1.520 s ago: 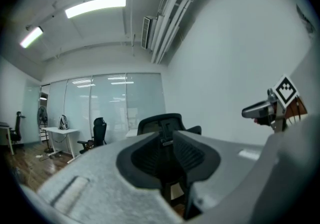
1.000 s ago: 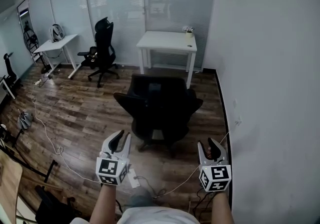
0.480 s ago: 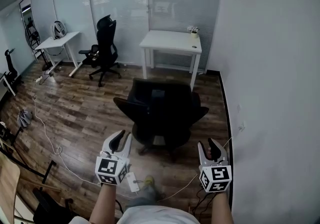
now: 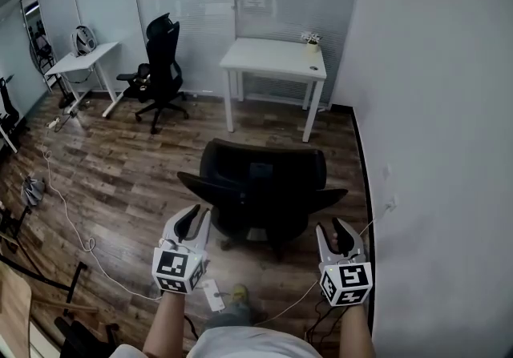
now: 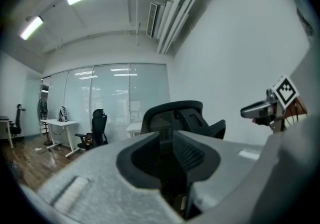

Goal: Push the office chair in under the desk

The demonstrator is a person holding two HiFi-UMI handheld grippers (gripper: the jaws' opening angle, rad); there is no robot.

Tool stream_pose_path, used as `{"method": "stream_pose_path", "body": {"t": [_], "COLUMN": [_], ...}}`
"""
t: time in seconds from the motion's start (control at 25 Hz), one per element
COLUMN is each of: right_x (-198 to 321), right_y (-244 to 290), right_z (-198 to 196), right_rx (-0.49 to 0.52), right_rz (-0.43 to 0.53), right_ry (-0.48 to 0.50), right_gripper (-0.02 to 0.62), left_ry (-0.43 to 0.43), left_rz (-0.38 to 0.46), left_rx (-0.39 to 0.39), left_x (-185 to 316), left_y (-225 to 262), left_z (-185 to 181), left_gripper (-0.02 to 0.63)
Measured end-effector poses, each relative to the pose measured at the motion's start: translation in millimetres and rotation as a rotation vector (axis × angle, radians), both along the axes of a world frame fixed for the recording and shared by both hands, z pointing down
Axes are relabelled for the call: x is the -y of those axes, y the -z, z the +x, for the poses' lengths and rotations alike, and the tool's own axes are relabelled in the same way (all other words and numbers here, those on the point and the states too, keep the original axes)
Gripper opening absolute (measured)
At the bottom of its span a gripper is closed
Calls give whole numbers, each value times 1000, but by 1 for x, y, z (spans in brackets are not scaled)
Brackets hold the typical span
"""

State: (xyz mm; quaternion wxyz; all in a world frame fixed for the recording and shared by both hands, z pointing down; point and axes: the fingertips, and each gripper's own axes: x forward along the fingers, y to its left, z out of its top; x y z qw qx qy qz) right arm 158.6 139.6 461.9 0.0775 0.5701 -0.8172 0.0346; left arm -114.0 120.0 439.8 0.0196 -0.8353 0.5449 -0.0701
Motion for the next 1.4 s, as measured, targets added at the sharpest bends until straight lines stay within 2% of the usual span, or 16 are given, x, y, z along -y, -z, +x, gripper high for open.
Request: {"method": "stream_pose_path", "body": {"t": [0.4,0.56,0.72,0.92,1.12,1.28,1.4], "right_x": [75,97,107,114,111,120,123], "right_y": [6,4,3,-5,-22,-36,-47], "right_z": [-30,-31,-42,-54,-60,-58,-55], "right_rx": [-68,-105,-198,-331,-517,-695,-841], "right_rz": [-15,-23,-10,-36,-82,-107,-124], "right_ry": [-13,1,38,124,206,253,290], "right_gripper": [140,140,140,140,140,140,140], "left_ry": [-82,-157,-257,-404,-481,-549,-582], "left_rz": [-31,-39,-52,-62,-80,-106,-120], "left_rx": [31,57,116,242,384,559,722], "left_x": [88,112,119,120,117,119,122], "left_y": [-2,-2,-8,-18,-34,-50,-63], "left_z": [-28,-26,-27,-18,-9,3,7], "left_gripper": [91,97,109,148,177,198,206]}}
